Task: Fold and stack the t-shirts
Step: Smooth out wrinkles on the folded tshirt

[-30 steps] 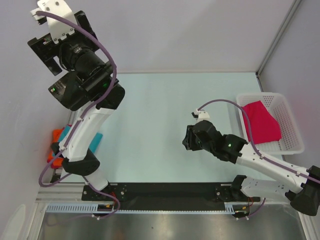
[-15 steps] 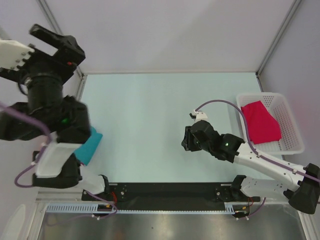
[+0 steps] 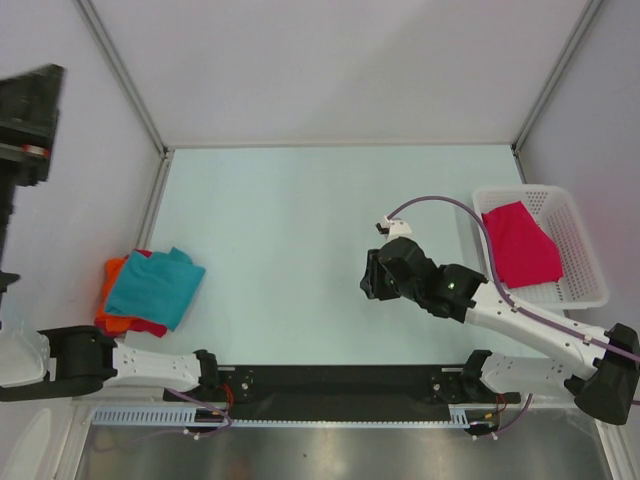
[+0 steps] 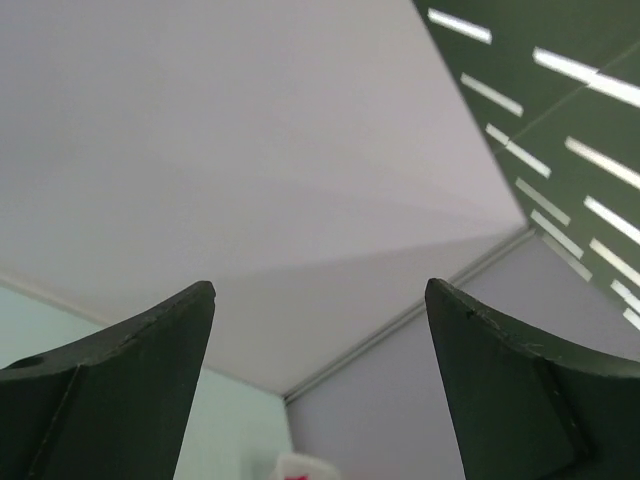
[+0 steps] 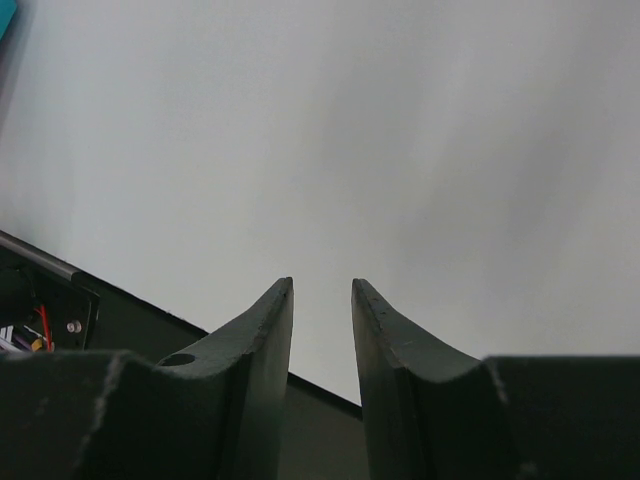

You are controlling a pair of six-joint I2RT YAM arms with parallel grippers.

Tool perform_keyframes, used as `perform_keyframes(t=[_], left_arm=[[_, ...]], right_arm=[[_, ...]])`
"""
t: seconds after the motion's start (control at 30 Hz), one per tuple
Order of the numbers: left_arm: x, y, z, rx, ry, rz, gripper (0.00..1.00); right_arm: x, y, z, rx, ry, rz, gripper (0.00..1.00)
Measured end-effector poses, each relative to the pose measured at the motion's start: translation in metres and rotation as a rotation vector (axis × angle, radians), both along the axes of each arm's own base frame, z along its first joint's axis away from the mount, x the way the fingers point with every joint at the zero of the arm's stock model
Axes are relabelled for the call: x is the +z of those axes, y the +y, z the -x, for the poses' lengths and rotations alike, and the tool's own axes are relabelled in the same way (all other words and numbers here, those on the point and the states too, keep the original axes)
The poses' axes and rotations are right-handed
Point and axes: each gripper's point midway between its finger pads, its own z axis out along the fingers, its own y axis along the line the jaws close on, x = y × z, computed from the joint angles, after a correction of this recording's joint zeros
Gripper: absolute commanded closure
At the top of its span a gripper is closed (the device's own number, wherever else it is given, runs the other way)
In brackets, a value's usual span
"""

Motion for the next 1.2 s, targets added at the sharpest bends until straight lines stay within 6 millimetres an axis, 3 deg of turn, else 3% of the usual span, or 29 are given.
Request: perform_keyframes(t=[0.13, 0.23, 0.4, 0.57, 0.6, 0.67, 0.8, 0.93, 1.07, 1.2], left_arm=[[-0.035, -0.053, -0.008, -0.088, 0.051, -0.193, 0.07], [-0.05, -0.076, -0.009, -0.132, 0.085, -0.282, 0.06], [-0.084, -0.086, -0.009, -0.169, 0.165, -0.375, 0.06], [-0.124, -0.077, -0.017, -0.112, 0.267, -0.463, 0.0], [-0.136, -0.07, -0.026, -0.052, 0.314, -0.483, 0.0], [-0.163, -0.075, -0.039, -0.053, 0.397, -0.527, 0.0], [-0.246, -0.125, -0.077, -0.191, 0.637, -0.668, 0.01], [-0.3, -0.16, -0.118, -0.25, 0.811, -0.765, 0.0], [-0.331, -0.149, -0.143, -0.203, 0.936, -0.841, 0.0], [-0.34, -0.109, -0.158, -0.064, 1.014, -0.901, 0.0]], right_arm=[[-0.001, 0.001, 0.0, 0.002, 0.003, 0.003, 0.65], [-0.006, 0.003, 0.001, 0.008, 0.011, 0.015, 0.65], [-0.012, 0.008, 0.006, 0.03, 0.024, 0.035, 0.65], [-0.013, 0.01, 0.01, 0.043, 0.024, 0.036, 0.65], [-0.013, 0.01, 0.01, 0.046, 0.024, 0.037, 0.65], [-0.012, 0.01, 0.012, 0.049, 0.024, 0.036, 0.65], [-0.009, 0.004, 0.013, 0.034, 0.01, 0.044, 0.64], [-0.004, -0.011, 0.015, 0.007, -0.013, 0.041, 0.64], [-0.006, -0.021, 0.014, -0.017, -0.013, 0.041, 0.64], [-0.014, -0.021, 0.011, -0.022, 0.002, 0.065, 0.64]])
